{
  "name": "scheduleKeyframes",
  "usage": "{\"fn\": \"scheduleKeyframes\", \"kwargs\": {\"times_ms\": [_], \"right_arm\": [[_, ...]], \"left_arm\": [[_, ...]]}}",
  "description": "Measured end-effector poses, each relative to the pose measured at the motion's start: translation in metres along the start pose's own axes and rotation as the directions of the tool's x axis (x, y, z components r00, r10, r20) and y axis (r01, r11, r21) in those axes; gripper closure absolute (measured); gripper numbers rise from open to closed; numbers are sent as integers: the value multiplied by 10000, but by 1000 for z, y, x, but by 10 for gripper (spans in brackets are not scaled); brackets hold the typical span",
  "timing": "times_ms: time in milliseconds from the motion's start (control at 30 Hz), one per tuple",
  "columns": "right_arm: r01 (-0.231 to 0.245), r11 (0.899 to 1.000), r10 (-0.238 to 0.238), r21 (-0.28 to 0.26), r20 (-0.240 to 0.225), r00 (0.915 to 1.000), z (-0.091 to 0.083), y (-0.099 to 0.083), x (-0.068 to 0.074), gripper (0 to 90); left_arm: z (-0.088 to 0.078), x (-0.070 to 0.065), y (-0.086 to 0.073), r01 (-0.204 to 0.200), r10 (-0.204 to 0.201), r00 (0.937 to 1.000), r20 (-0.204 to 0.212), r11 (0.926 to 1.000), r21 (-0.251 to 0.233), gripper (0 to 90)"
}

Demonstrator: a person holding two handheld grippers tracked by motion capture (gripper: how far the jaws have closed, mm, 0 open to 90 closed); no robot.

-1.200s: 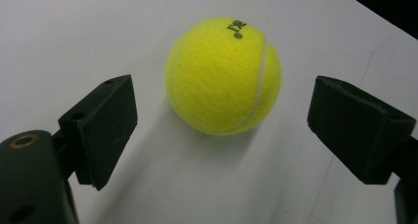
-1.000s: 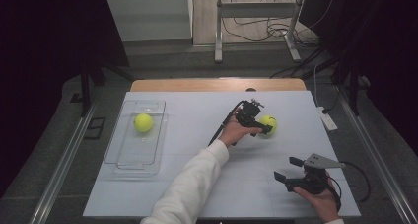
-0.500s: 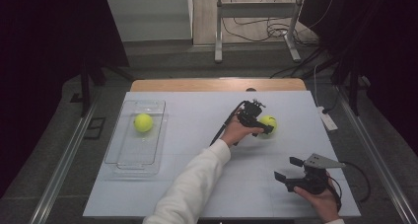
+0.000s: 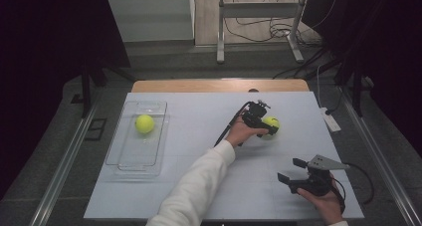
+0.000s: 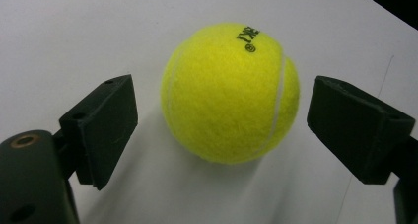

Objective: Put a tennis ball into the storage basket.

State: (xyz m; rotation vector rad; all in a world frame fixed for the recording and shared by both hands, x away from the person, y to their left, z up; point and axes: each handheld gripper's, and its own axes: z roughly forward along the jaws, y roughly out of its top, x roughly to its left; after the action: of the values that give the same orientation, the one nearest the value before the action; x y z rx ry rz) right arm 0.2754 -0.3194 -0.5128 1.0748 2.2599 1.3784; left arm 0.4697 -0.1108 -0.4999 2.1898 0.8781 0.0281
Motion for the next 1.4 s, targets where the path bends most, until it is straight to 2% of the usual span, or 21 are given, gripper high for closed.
{"fn": "scheduleKeyframes", "kwargs": {"times_ms": [533,633,733,800,1167,1400], "right_arm": [[-29,10000,29,-51,26,10000,-2,0,-1,120],[-39,10000,39,-63,65,10000,-3,0,-2,121],[-41,10000,41,-74,72,10000,-3,0,-2,121],[-59,10000,59,-68,73,10000,-3,-1,-3,121],[-31,10000,32,-77,78,10000,-3,0,-2,121],[-38,10000,39,-64,81,10000,-3,0,-2,121]], "left_arm": [[8,-1,2,50,-49,9999,-88,9999,128,146],[10,-2,2,13,-9,9998,-207,9998,176,184],[10,-2,2,48,-47,9999,-99,9999,124,225],[10,-2,2,-30,31,10000,-73,9999,143,257],[7,-5,3,-374,379,9990,-217,9991,223,273],[1,-3,3,-351,352,9993,-78,9993,115,273]]}}
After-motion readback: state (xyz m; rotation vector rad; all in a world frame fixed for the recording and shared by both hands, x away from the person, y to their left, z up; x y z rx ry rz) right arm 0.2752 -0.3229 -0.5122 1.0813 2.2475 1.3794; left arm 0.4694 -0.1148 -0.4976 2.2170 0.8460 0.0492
